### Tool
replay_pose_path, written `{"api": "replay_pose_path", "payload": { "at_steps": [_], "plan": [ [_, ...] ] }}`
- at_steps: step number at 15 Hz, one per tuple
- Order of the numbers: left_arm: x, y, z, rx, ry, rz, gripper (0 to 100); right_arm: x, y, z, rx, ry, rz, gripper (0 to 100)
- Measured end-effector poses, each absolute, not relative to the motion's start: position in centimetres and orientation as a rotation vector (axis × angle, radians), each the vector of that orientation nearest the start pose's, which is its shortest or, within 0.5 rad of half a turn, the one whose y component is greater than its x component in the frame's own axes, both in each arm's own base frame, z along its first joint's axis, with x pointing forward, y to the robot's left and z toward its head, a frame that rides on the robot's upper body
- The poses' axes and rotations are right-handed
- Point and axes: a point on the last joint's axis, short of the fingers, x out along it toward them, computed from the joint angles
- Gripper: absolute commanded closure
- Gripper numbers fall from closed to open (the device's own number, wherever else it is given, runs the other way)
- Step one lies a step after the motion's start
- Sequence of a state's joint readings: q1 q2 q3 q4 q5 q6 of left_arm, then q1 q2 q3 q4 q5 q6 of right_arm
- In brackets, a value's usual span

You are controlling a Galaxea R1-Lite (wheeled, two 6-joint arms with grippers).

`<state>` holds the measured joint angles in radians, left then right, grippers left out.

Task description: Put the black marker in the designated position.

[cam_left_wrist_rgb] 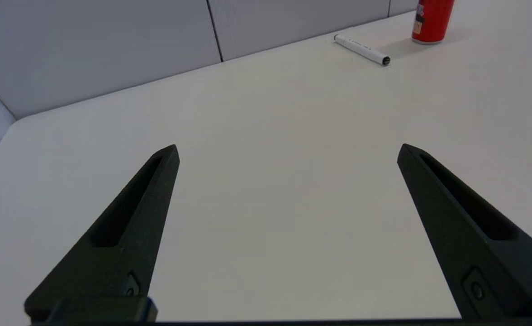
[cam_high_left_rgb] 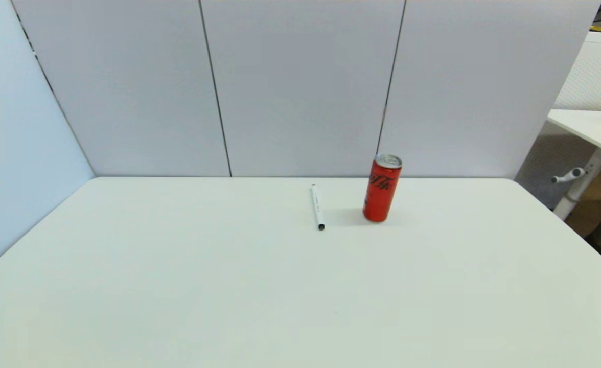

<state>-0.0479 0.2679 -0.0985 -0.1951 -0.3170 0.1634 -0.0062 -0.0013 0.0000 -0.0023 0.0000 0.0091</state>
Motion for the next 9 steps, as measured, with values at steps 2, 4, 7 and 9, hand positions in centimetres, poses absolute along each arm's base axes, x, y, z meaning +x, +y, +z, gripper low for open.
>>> {"api": "replay_pose_path", "payload": {
  "at_steps": [2,4,7,9],
  "plan": [
    [-0.9,-0.7,11.5,0.159,-0.072,-0.338,0,-2.3,0.0,7.6,0.010,-0.004,-0.006,0],
    [-1.5,-0.6,10.3,0.147,-0.094,-0.309,0,-2.3,0.0,7.6,0.010,-0.004,-0.006,0],
    [-2.2,-0.4,9.2,0.137,-0.111,-0.177,0,-2.3,0.0,7.6,0.011,-0.004,-0.006,0],
    [-2.3,-0.2,8.5,0.132,-0.081,-0.093,0,-2.3,0.0,7.6,0.010,-0.004,-0.007,0]
  ]
}}
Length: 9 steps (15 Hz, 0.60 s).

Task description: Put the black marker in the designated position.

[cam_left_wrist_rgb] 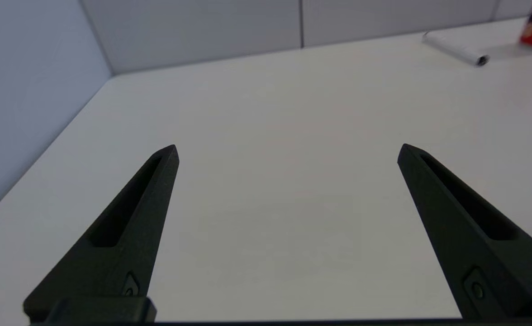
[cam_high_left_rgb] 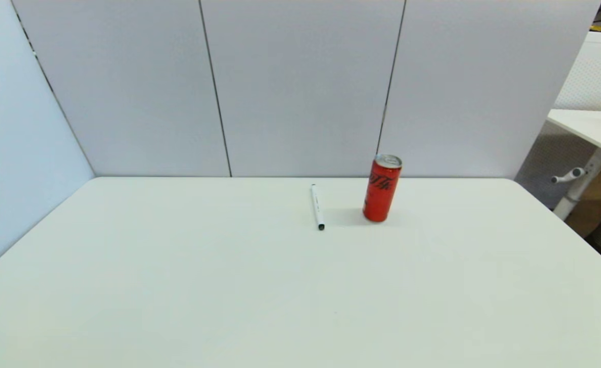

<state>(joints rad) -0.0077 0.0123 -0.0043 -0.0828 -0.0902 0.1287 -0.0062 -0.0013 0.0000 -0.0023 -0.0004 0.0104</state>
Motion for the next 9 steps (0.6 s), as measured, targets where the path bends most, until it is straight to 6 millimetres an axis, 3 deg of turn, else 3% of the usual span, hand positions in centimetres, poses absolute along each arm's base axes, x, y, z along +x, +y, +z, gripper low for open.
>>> {"api": "replay_pose_path", "payload": {
  "at_steps": [3,9],
  "plan": [
    [-2.30,-0.11,7.58,0.136,-0.002,-0.064,0,-2.29,0.01,7.57,0.011,-0.004,-0.007,0],
    [-2.32,-0.05,7.56,0.040,-0.003,-0.037,0,-2.29,0.01,7.57,0.010,-0.004,-0.006,0]
  ]
}}
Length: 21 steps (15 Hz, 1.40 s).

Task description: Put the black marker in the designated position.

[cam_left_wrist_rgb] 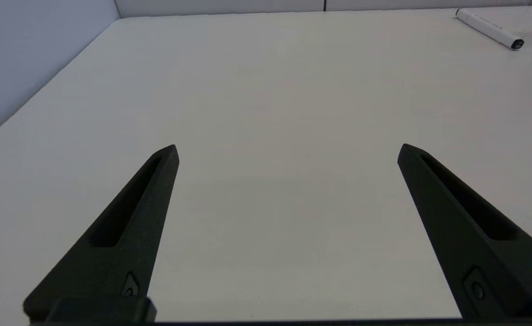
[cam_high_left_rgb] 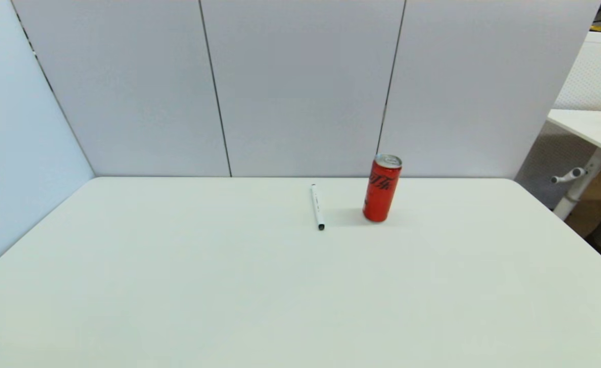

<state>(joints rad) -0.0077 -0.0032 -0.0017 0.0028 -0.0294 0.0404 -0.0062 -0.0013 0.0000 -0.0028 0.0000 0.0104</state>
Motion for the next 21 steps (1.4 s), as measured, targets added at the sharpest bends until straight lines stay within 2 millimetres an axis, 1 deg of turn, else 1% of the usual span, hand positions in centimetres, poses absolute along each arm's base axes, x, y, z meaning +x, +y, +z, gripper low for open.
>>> {"api": "replay_pose_path", "payload": {
  "at_steps": [21],
  "plan": [
    [-2.31,-0.05,7.56,0.035,-0.001,-0.036,0,-2.29,0.01,7.57,0.011,-0.004,-0.006,0]
  ]
}}
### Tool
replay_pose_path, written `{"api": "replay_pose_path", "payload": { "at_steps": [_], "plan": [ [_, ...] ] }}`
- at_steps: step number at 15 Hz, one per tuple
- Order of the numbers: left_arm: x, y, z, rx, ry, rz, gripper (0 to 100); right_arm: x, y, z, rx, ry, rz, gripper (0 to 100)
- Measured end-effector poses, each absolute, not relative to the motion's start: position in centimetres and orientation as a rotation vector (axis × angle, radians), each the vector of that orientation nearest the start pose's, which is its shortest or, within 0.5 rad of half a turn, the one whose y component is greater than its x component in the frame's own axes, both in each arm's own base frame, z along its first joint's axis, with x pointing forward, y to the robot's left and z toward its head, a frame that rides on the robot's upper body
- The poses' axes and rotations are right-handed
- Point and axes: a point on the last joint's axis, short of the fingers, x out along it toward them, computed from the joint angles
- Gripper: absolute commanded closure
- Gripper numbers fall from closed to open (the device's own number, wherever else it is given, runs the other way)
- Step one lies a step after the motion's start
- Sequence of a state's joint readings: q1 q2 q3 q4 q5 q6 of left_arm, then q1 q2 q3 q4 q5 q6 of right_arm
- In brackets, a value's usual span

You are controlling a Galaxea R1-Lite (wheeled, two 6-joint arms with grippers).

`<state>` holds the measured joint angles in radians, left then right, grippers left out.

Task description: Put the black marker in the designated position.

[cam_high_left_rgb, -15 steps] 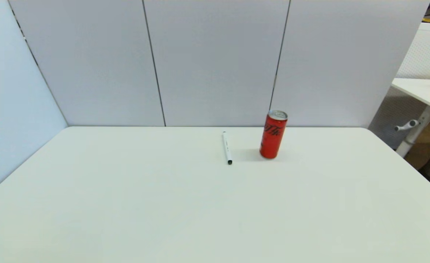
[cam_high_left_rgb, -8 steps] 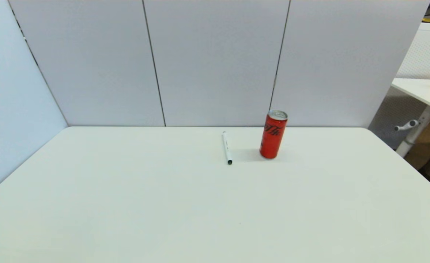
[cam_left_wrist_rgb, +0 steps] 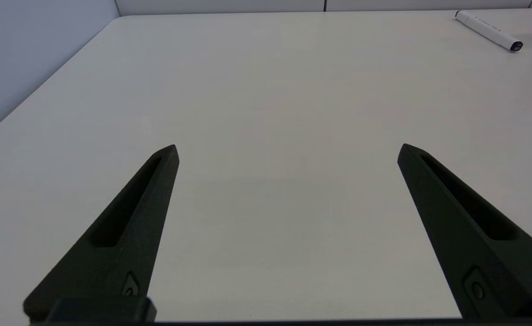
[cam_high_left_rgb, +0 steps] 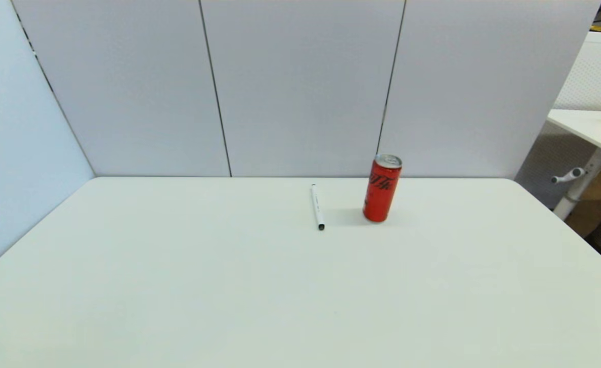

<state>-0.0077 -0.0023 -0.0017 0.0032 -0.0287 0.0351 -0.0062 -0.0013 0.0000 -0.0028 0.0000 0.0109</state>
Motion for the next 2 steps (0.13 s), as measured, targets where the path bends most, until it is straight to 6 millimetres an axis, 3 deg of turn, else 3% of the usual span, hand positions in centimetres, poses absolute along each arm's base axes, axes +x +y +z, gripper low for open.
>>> {"api": "replay_pose_path", "payload": {
  "at_steps": [2],
  "plan": [
    [-2.31,-0.05,7.56,0.035,-0.001,-0.036,0,-2.29,0.01,7.57,0.011,-0.004,-0.006,0]
  ]
}}
